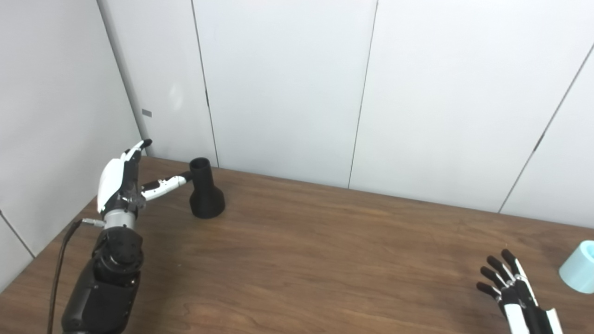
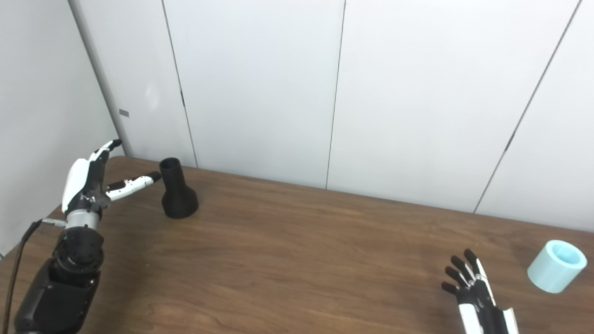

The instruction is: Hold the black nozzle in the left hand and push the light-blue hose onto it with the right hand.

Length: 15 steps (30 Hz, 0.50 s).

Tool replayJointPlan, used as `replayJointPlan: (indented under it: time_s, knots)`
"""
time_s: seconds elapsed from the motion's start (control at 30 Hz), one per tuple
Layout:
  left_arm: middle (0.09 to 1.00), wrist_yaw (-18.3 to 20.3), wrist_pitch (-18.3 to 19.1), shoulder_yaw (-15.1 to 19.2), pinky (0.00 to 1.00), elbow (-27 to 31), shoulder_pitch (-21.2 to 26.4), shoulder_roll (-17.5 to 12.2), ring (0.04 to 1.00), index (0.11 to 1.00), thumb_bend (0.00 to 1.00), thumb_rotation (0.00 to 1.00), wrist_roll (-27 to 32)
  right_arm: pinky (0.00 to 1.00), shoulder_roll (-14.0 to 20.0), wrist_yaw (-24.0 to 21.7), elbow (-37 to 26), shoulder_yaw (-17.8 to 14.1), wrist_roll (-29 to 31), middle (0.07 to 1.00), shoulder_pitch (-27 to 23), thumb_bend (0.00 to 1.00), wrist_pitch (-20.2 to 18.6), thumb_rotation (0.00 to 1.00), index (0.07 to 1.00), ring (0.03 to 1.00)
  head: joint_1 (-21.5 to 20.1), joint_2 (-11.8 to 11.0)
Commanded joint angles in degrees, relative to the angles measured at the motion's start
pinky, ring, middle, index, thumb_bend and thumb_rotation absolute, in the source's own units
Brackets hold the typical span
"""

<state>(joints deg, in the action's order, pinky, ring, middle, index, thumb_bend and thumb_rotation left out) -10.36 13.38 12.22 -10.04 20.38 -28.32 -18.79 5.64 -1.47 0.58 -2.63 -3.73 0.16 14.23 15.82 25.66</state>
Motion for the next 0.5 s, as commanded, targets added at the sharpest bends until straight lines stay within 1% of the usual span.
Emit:
replayJointPlan:
  time_s: [0.0,0.1,0.13,0.2,0.27,0.37,0.43,0.47]
  knots:
    - [0.967,0.22,-0.55,-0.68,0.96,-0.28,3.17,-1.72,0.992,0.923,1.00,0.52,-0.56,0.75,-0.67,0.76,6.54,0.89,-0.98,0.887,4.87,0.36,0.45,0.82,0.959,0.850,-0.04,0.01]
    - [0.956,1.08,1.57,-2.64,1.00,-0.59,3.90,-2.18,1.000,0.923,1.00,0.56,-2.18,0.74,-0.69,1.08,5.98,0.90,-2.08,0.880,5.01,0.36,-0.17,0.76,0.954,0.845,-0.23,0.15]
    - [0.955,2.44,2.34,-4.07,1.00,-0.80,4.02,-2.99,1.000,0.926,1.00,0.57,-3.00,0.74,-0.69,1.09,5.63,0.87,-2.30,0.879,5.05,0.36,-0.84,0.75,0.953,0.844,-0.29,0.28]
    - [0.965,5.27,3.94,-6.83,1.00,-0.52,4.07,-4.55,0.998,0.944,1.00,0.62,-4.67,0.73,-0.68,1.01,5.12,0.76,-2.41,0.872,5.05,0.39,-1.77,0.68,0.952,0.844,-0.31,0.45]
    - [0.967,7.33,6.38,-9.44,1.00,0.70,4.00,-5.58,1.000,0.942,1.00,0.63,-6.96,0.73,-0.62,1.20,4.76,0.64,-2.84,0.865,5.02,0.40,-2.48,0.60,0.951,0.842,-0.18,0.46]
    - [0.963,9.01,8.89,-10.97,1.00,2.21,4.06,-5.67,1.000,0.930,1.00,0.61,-7.90,0.72,-0.33,1.73,4.40,0.75,-4.14,0.853,5.02,0.39,-3.39,0.52,0.948,0.833,0.13,0.45]
    - [0.966,9.18,9.07,-11.19,1.00,1.57,4.42,-5.46,1.000,0.935,1.00,0.60,-7.84,0.70,-0.03,1.89,4.45,0.93,-4.91,0.846,4.98,0.39,-3.22,0.49,0.942,0.823,0.29,0.43]
    - [0.967,9.13,9.12,-11.23,1.00,1.18,4.59,-5.38,1.000,0.936,1.00,0.60,-7.92,0.70,0.08,1.89,4.53,0.95,-5.09,0.844,4.98,0.39,-2.97,0.51,0.940,0.818,0.27,0.50]
